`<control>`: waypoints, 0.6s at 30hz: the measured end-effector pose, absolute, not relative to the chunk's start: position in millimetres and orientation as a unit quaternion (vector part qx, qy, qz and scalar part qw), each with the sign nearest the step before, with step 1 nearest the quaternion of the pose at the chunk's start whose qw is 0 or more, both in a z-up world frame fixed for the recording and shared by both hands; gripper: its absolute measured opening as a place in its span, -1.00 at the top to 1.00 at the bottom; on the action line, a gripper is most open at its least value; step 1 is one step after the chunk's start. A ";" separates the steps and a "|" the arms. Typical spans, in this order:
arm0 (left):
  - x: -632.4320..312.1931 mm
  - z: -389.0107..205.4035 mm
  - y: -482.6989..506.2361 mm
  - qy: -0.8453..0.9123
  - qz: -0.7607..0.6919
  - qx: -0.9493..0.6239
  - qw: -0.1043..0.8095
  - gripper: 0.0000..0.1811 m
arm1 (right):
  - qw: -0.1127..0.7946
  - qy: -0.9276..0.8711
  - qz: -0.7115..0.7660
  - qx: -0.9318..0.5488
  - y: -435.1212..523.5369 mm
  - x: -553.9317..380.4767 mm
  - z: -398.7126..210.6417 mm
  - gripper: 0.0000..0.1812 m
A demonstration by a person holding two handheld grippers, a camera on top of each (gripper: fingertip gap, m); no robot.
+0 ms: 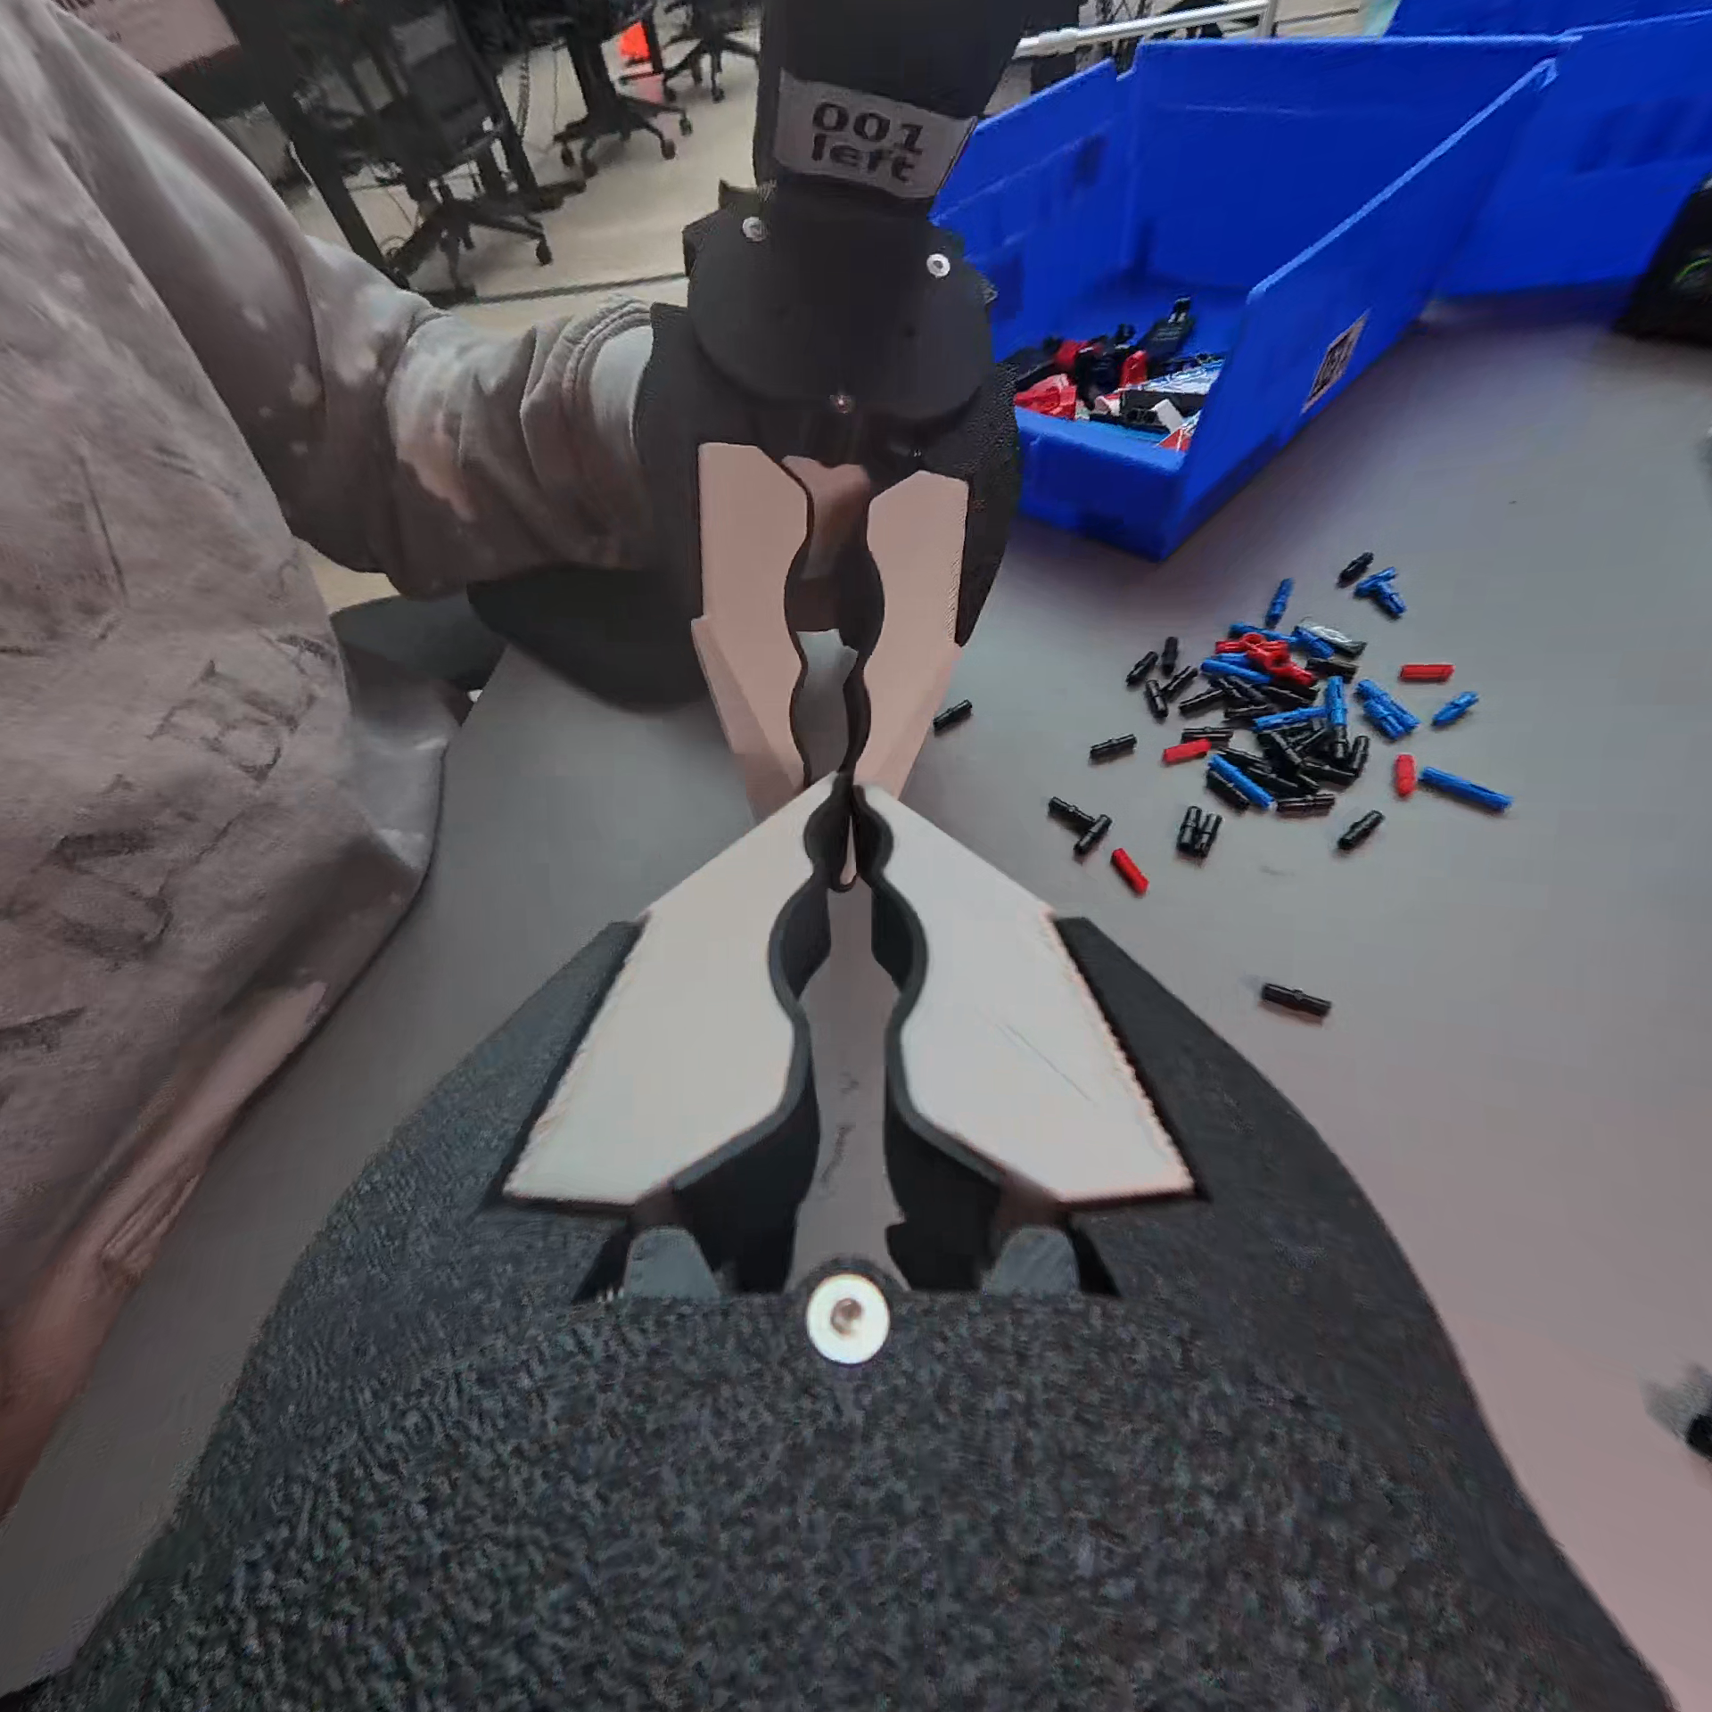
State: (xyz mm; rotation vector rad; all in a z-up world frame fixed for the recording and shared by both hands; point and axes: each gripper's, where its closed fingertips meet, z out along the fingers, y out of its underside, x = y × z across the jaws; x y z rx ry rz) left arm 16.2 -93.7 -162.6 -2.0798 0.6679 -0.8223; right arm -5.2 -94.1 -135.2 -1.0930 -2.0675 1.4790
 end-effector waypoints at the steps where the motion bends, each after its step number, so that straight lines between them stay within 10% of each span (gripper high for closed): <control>1: 14.4 -163.5 -94.6 0.263 -0.324 -0.820 0.392 0.94 | 0.184 -0.734 0.528 -0.386 -93.8 -4.5 -135.1 1.00; 18: 11.3 -135.0 -95.1 0.245 -0.373 -0.777 0.443 0.94 | 0.175 -0.689 0.582 -0.395 -83.9 2.6 -116.5 0.82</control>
